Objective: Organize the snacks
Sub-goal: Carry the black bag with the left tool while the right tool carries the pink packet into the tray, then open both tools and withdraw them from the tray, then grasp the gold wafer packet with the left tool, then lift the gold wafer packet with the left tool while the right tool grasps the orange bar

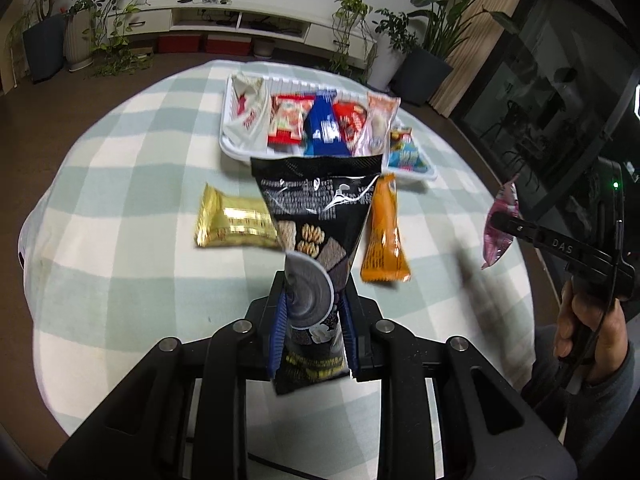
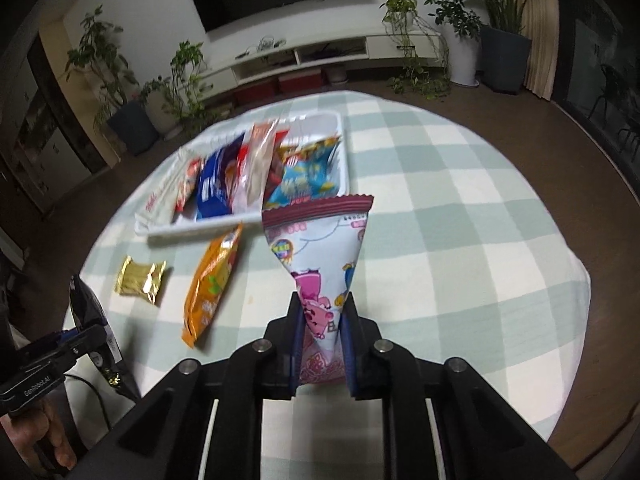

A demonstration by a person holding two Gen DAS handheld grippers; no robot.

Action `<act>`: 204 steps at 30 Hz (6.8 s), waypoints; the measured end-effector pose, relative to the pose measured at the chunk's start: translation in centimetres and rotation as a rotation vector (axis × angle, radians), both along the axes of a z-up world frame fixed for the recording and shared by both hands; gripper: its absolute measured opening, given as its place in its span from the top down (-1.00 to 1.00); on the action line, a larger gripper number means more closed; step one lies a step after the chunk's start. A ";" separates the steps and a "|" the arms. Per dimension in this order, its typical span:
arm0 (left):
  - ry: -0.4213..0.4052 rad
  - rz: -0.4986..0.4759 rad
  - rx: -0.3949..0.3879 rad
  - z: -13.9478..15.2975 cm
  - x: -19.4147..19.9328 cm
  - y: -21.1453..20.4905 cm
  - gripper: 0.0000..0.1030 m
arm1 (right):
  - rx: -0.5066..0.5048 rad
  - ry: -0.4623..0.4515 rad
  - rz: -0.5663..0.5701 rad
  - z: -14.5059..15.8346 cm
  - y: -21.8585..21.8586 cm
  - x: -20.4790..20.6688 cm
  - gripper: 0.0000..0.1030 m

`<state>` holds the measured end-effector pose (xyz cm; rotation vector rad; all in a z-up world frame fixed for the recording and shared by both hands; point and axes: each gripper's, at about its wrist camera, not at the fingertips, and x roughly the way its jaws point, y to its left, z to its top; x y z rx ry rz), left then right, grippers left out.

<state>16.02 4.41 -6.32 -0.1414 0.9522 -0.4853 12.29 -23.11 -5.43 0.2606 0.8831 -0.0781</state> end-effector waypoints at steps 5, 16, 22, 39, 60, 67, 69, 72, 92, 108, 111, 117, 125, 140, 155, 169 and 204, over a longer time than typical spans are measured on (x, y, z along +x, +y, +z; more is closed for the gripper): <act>-0.006 -0.001 -0.024 1.1 1.2 0.3 0.57 | 0.013 -0.038 -0.004 1.6 -1.3 0.6 0.65; -0.032 -0.008 -0.061 3.0 1.9 0.5 0.60 | 0.036 -0.109 0.045 3.2 -0.7 1.3 0.65; -0.045 -0.044 -0.056 4.8 3.0 -0.1 0.60 | 0.039 -0.104 0.071 3.4 -0.2 2.1 0.65; 0.023 -0.145 0.060 8.5 16.2 -4.9 0.60 | -0.007 -0.051 0.252 4.9 4.7 13.7 0.65; 0.110 -0.112 0.212 -0.7 23.8 -8.6 0.48 | -0.048 0.083 0.252 -2.9 6.4 22.9 0.28; 0.087 -0.102 0.196 0.5 22.7 -8.2 -0.11 | -0.038 0.045 0.221 -1.3 6.0 21.0 -0.06; 0.043 -0.096 0.212 1.7 21.6 -8.3 -0.44 | -0.023 0.021 0.203 -0.3 5.4 19.5 -0.11; 0.002 -0.087 0.177 3.7 20.1 -8.1 -0.58 | 0.005 -0.029 0.180 1.6 4.5 16.3 -0.36; -0.175 -0.078 0.111 10.2 4.1 -2.4 -0.77 | 0.087 -0.114 0.204 4.1 7.5 3.0 -0.61; -0.125 -0.218 0.258 5.3 -0.2 1.3 -0.85 | 0.176 0.001 0.126 -1.9 5.4 -2.3 -0.62; -0.182 -0.373 0.386 4.1 0.3 -1.9 -0.85 | 0.183 0.013 0.138 -2.3 5.4 -2.3 -0.62; -0.211 -0.581 0.528 2.2 2.7 -4.6 -0.85 | 0.192 0.022 0.148 -2.6 4.8 -2.1 -0.62; -0.099 -0.711 0.621 -2.5 6.9 -6.1 -0.84 | 0.202 0.058 0.178 -4.1 5.1 -1.1 -0.62; 0.041 -0.695 0.514 -4.6 10.4 -5.8 -0.21 | 0.200 0.093 0.187 -5.4 5.2 1.0 -0.62; 0.122 -0.399 0.397 -4.1 12.2 -2.8 0.43 | 0.169 0.092 0.189 -4.9 6.4 2.6 -0.61; 0.088 -0.114 0.045 -1.6 3.9 3.7 0.43 | 0.112 0.135 0.182 -5.7 9.3 7.3 -0.37; 0.001 -0.008 0.034 0.1 2.9 1.6 0.43 | 0.116 0.001 0.089 -2.0 4.8 3.3 0.59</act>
